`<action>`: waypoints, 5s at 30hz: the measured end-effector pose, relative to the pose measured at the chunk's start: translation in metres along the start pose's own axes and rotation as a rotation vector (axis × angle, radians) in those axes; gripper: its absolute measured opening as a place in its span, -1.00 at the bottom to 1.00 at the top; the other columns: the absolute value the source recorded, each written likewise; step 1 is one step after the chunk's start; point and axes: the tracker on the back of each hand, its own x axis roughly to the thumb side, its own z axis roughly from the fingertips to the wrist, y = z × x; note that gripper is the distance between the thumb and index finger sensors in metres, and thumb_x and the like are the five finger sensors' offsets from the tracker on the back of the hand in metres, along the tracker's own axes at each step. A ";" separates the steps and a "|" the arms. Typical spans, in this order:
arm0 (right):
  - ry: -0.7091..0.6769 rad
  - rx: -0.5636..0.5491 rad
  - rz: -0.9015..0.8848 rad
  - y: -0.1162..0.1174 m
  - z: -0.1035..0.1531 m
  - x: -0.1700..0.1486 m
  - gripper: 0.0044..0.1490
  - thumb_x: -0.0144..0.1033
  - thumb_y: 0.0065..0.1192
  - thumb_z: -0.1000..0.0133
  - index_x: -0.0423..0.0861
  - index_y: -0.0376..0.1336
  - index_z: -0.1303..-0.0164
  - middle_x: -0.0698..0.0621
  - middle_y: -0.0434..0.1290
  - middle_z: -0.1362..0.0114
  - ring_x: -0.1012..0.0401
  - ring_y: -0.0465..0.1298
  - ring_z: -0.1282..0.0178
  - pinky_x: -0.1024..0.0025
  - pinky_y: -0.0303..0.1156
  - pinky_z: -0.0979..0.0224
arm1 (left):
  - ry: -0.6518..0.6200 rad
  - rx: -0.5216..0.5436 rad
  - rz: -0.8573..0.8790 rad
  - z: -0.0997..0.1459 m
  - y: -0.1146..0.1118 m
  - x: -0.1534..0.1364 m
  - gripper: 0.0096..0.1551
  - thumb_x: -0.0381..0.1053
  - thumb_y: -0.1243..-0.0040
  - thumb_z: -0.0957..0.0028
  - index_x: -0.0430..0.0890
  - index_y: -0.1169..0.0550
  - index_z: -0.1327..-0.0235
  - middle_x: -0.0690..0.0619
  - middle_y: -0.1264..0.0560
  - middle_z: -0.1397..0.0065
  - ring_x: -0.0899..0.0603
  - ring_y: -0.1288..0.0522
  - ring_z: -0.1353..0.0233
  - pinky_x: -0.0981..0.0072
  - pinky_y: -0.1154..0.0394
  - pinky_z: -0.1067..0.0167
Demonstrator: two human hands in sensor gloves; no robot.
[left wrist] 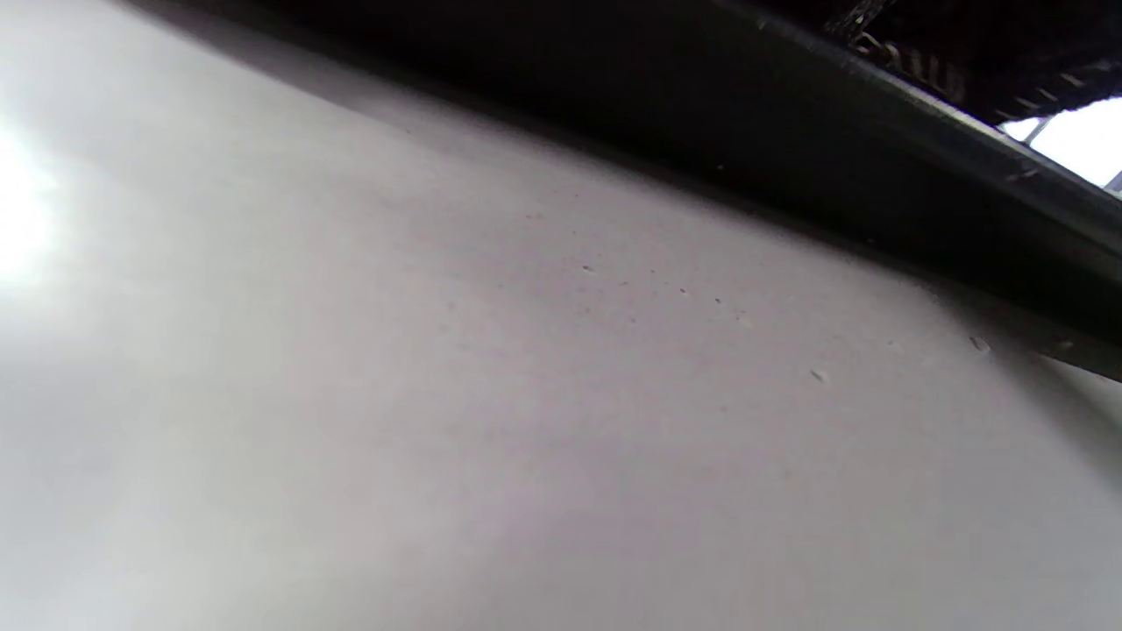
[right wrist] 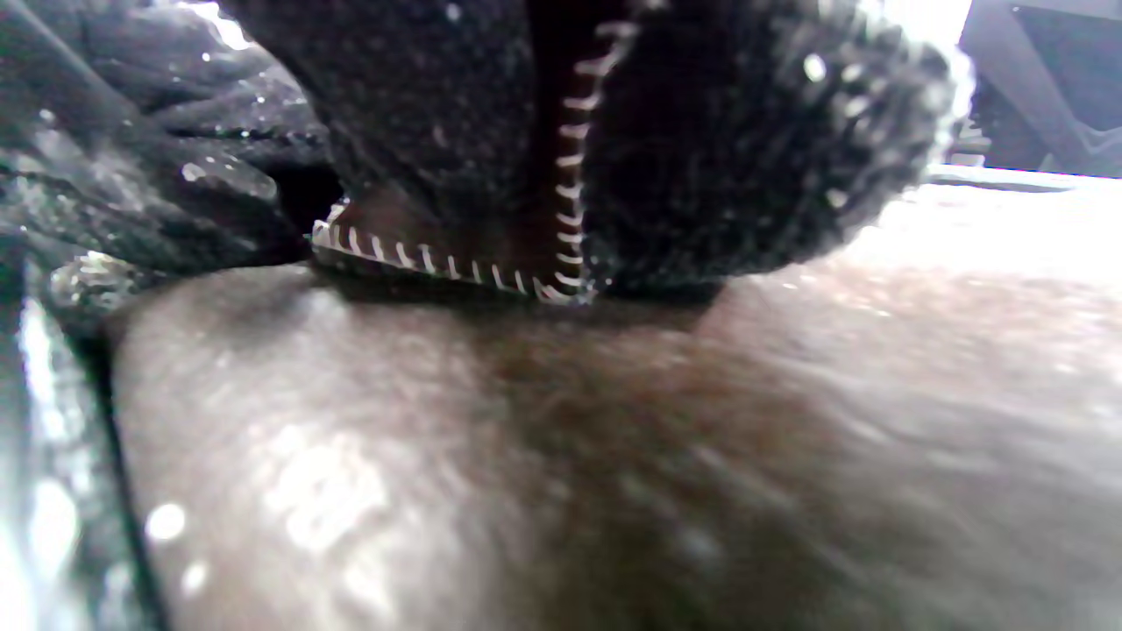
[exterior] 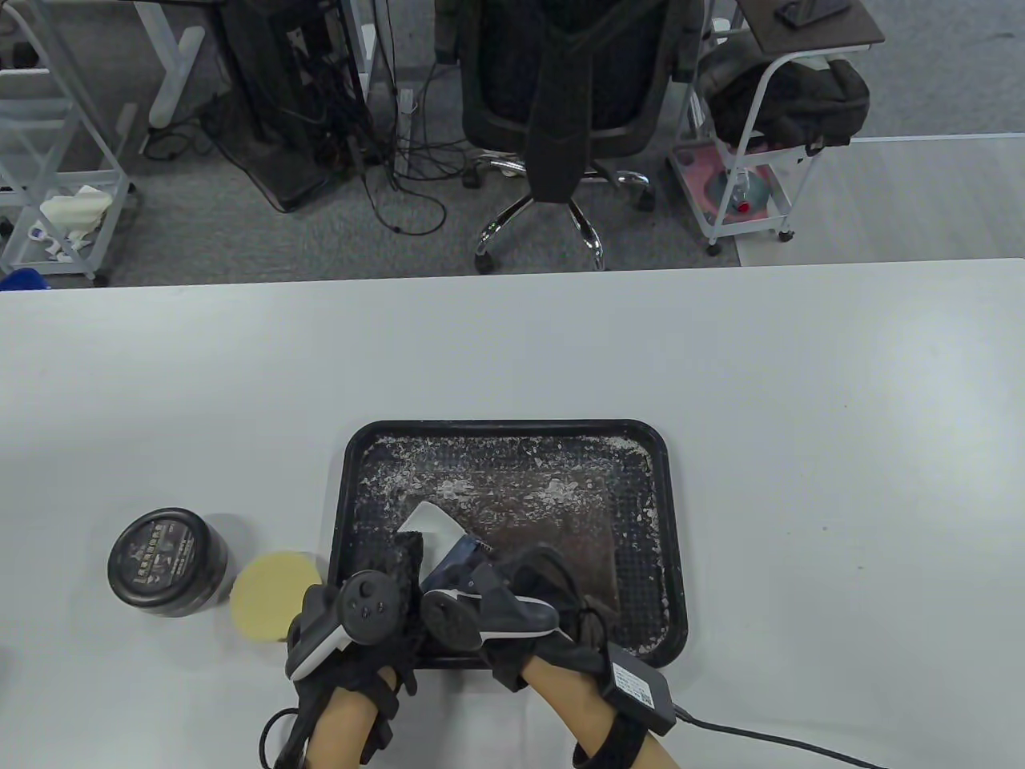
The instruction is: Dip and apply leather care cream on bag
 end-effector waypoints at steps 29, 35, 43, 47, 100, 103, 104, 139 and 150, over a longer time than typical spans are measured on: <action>0.315 0.126 -0.044 0.001 0.073 -0.099 -0.54 -0.49 0.45 -0.10 0.15 0.52 -0.16 0.06 0.60 -0.42 0.01 0.60 -0.45 0.01 0.43 -0.46 | -0.004 -0.004 0.014 0.000 -0.002 -0.002 -0.20 0.12 0.01 -0.16 -0.08 -0.02 -0.57 -0.17 0.14 -0.59 -0.34 0.14 -0.59 -0.18 0.11 -0.46; 0.376 0.137 -0.058 -0.001 0.083 -0.110 -0.53 -0.48 0.46 -0.10 0.12 0.51 -0.19 0.01 0.61 -0.41 0.00 0.62 -0.41 0.01 0.44 -0.43 | -0.005 -0.001 0.014 0.000 -0.002 -0.003 -0.20 0.12 0.01 -0.16 -0.08 -0.03 -0.57 -0.17 0.14 -0.59 -0.34 0.14 -0.59 -0.18 0.10 -0.46; 0.430 0.170 -0.008 -0.001 0.092 -0.114 -0.53 -0.47 0.46 -0.09 0.10 0.52 -0.20 -0.03 0.62 -0.39 -0.01 0.63 -0.39 0.04 0.45 -0.42 | -0.008 0.002 0.019 0.000 -0.002 -0.003 -0.21 0.12 0.01 -0.15 -0.08 -0.04 -0.57 -0.17 0.13 -0.59 -0.35 0.14 -0.59 -0.18 0.10 -0.45; 0.395 0.133 -0.033 -0.002 0.093 -0.112 -0.53 -0.46 0.47 -0.09 0.10 0.52 -0.20 -0.04 0.63 -0.38 -0.01 0.64 -0.37 0.07 0.46 -0.40 | -0.014 0.002 0.015 0.000 -0.002 -0.003 -0.22 0.12 0.03 -0.16 -0.08 -0.04 -0.57 -0.17 0.14 -0.59 -0.35 0.14 -0.59 -0.19 0.11 -0.45; -0.093 -0.197 0.033 0.006 0.026 0.044 -0.54 -0.39 0.46 -0.09 0.13 0.51 -0.20 0.04 0.65 -0.36 0.07 0.68 -0.35 0.15 0.54 -0.37 | -0.079 -0.092 0.210 -0.001 -0.003 -0.017 -0.03 0.42 0.75 -0.05 -0.12 0.04 -0.62 -0.14 0.27 -0.60 -0.32 0.32 -0.57 -0.12 0.29 -0.41; -0.107 -0.195 -0.007 0.007 0.028 0.045 -0.54 -0.40 0.46 -0.08 0.13 0.52 -0.19 0.03 0.65 -0.36 0.06 0.68 -0.35 0.15 0.54 -0.36 | -0.084 -0.100 0.218 -0.001 -0.003 -0.017 -0.01 0.44 0.74 -0.04 -0.13 0.06 -0.62 -0.14 0.28 -0.60 -0.32 0.34 -0.57 -0.12 0.31 -0.40; -0.115 -0.190 -0.018 0.007 0.028 0.044 -0.54 -0.40 0.46 -0.08 0.12 0.52 -0.19 0.03 0.65 -0.36 0.06 0.68 -0.35 0.15 0.55 -0.36 | -0.085 -0.102 0.219 -0.001 -0.003 -0.017 0.00 0.45 0.73 -0.04 -0.13 0.06 -0.62 -0.14 0.29 -0.60 -0.32 0.34 -0.57 -0.12 0.31 -0.40; -0.019 0.183 -0.133 0.001 0.069 -0.034 -0.56 -0.46 0.44 -0.10 0.16 0.53 -0.14 0.08 0.62 -0.39 0.07 0.62 -0.41 0.09 0.46 -0.42 | -0.046 -0.138 0.099 -0.002 -0.008 -0.010 0.10 0.44 -0.03 -0.08 -0.06 0.18 -0.56 -0.12 0.38 -0.55 -0.31 0.41 -0.55 -0.13 0.36 -0.41; 0.024 0.151 -0.164 -0.001 0.095 -0.067 -0.57 -0.48 0.43 -0.11 0.17 0.54 -0.12 0.10 0.62 -0.40 0.08 0.60 -0.44 0.07 0.43 -0.45 | -0.045 -0.140 0.095 -0.003 -0.009 -0.010 0.09 0.42 -0.03 -0.10 -0.05 0.18 -0.56 -0.11 0.39 -0.55 -0.31 0.42 -0.55 -0.13 0.36 -0.41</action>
